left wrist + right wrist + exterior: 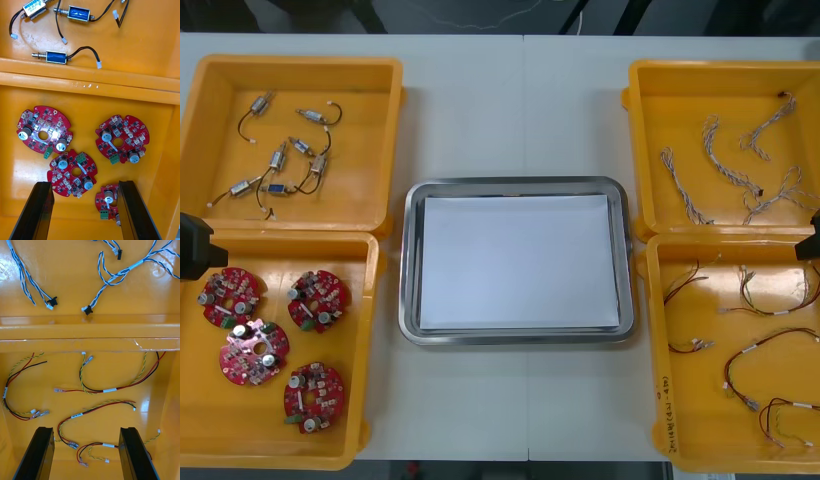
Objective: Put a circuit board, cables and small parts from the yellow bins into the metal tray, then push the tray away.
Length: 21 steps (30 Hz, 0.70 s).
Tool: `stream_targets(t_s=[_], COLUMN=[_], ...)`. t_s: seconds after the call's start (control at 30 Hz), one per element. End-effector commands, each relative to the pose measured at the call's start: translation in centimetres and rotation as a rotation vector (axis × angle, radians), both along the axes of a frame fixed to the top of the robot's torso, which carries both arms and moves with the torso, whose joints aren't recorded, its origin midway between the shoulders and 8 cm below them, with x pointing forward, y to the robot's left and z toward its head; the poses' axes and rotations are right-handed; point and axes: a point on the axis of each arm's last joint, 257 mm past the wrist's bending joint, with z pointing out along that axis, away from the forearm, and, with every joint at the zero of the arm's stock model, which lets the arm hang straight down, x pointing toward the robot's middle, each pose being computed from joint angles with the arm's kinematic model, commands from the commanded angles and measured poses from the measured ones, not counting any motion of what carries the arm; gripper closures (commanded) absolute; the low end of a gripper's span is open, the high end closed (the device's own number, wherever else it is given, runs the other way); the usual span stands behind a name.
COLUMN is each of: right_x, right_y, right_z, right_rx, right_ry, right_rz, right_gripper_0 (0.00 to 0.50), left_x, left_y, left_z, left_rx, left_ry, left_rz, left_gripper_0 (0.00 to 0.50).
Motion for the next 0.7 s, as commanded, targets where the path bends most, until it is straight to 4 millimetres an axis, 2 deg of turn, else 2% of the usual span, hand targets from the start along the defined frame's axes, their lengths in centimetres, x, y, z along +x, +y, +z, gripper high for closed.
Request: stream_targets(t_s=[0.03, 0.7], right_x=[0.18, 0.18], right_y=[-1.52, -1.52], right_z=[1.95, 1.95], right_rx=[-0.024, -0.024], right_ry=[-0.034, -0.034], right_rz=[-0.035, -0.035], right_gripper_0=[0.0, 0.0], left_x=[-0.55, -0.55], left_y=[1.49, 1.49], left_z=[1.26, 1.26], left_rx=[0.094, 0.094], left_ry=[-0.015, -0.015], left_rz=[-0.061, -0.061], left_gripper_0=[0.0, 0.0])
